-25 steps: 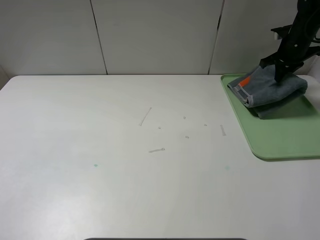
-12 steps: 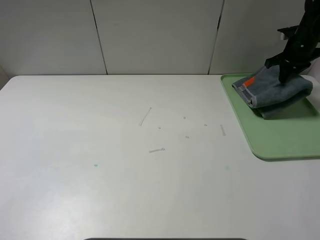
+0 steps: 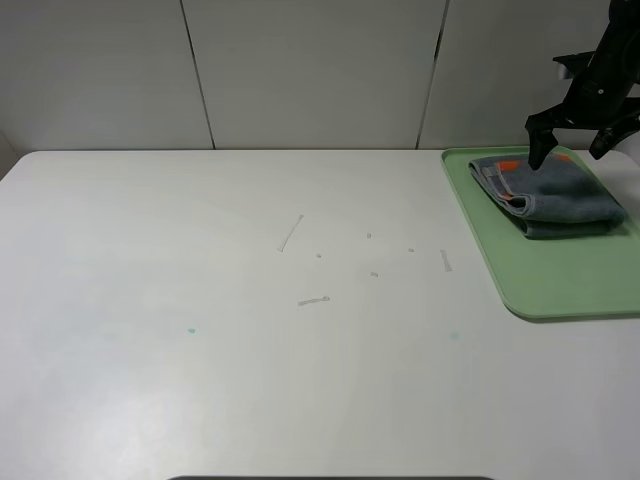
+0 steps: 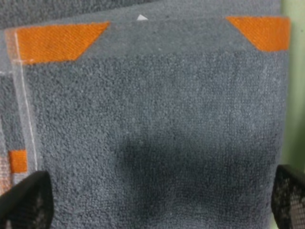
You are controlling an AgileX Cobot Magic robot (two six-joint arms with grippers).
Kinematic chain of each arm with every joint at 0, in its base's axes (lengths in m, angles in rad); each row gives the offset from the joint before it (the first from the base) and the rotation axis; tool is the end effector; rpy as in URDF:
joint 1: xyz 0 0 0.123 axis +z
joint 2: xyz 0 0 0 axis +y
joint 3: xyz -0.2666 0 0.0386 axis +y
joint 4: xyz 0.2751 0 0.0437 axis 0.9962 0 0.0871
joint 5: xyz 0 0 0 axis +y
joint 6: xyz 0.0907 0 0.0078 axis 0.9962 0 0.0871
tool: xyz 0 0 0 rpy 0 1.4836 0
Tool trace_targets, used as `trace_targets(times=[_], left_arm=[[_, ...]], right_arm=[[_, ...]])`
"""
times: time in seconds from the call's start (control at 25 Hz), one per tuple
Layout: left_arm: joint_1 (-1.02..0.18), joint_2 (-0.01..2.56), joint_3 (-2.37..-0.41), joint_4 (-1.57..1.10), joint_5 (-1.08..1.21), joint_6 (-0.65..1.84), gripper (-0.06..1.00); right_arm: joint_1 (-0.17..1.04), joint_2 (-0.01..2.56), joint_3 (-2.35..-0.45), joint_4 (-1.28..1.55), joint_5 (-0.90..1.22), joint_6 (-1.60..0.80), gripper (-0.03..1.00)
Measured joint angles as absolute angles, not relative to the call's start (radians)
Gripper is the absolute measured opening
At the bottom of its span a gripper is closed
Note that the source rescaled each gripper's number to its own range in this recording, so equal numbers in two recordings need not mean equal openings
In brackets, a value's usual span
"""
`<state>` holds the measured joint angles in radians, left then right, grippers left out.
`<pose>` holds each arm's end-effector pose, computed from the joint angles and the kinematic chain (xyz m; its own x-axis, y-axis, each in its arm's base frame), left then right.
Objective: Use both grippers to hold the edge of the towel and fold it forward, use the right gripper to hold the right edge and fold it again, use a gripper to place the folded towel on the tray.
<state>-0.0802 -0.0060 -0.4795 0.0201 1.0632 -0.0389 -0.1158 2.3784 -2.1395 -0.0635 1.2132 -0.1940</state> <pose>0.0363 -0.0013 0.2840 -0.4712 0.0087 -0.8820 0.0510 0.9985 -0.0174 0.5114 -0.0649 0.1678 -0.9769 -0.1020 -0.1878 -0.0841 0.9913 -0.1008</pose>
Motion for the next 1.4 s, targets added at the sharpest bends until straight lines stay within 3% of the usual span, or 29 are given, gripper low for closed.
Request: trace_targets(times=[0.56,1.4], left_arm=[[-0.080,-0.006,-0.480,0.020,1.063,-0.039,0.94],[-0.080,-0.006,-0.480,0.020,1.063,-0.039,0.94]], right_arm=[[-0.116,2.216,-2.079,0.000,1.213,-0.194,1.00],[-0.116,1.610,-1.406,0.086,1.213,-0.152,1.00]])
